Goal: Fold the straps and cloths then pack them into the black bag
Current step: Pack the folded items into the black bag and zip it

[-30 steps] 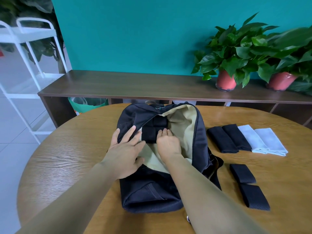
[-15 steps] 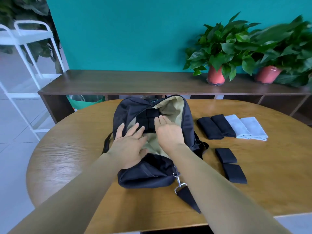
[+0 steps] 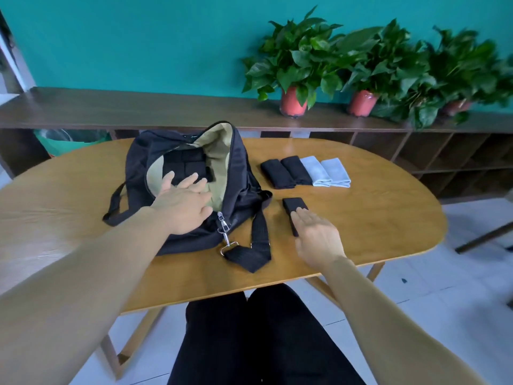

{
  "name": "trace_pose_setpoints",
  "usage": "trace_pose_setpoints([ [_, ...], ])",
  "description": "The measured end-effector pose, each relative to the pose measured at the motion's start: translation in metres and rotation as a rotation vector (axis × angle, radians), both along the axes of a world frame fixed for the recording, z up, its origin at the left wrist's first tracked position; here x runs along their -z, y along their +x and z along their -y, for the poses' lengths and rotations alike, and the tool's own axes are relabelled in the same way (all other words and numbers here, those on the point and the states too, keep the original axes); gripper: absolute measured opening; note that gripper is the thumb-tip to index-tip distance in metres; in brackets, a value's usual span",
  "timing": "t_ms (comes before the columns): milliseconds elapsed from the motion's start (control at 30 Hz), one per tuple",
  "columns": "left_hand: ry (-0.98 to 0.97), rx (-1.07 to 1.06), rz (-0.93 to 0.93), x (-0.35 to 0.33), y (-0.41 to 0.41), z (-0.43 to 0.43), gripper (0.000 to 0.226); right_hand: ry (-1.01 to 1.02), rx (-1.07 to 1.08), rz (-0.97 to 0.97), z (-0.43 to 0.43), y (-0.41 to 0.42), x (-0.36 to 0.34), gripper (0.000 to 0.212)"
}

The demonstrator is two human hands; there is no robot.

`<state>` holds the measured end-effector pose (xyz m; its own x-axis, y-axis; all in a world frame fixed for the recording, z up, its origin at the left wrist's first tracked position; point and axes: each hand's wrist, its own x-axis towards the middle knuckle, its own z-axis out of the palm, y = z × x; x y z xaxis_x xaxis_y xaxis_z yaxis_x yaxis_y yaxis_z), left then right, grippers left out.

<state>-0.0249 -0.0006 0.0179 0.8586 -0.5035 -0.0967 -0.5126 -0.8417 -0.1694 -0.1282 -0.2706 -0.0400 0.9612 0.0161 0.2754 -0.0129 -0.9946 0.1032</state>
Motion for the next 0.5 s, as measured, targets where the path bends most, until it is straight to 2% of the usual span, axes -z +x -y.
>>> trace_pose_setpoints([
  [100,0.02,-0.001,0.0,0.0,-0.006,0.002,0.047,0.053,0.123,-0.205,0.007,-0.007,-0.001,0.04],
  [200,0.025,0.0,0.009,-0.003,-0.008,0.001,0.046,0.042,0.166,-0.203,0.003,-0.007,-0.012,0.022],
  [433,0.029,-0.034,0.013,-0.01,-0.008,-0.01,0.048,-0.053,0.188,-0.234,-0.01,-0.011,-0.019,0.019],
  [500,0.034,-0.045,0.017,-0.01,-0.006,-0.017,0.048,-0.052,0.201,-0.119,-0.011,-0.013,-0.02,0.01],
])
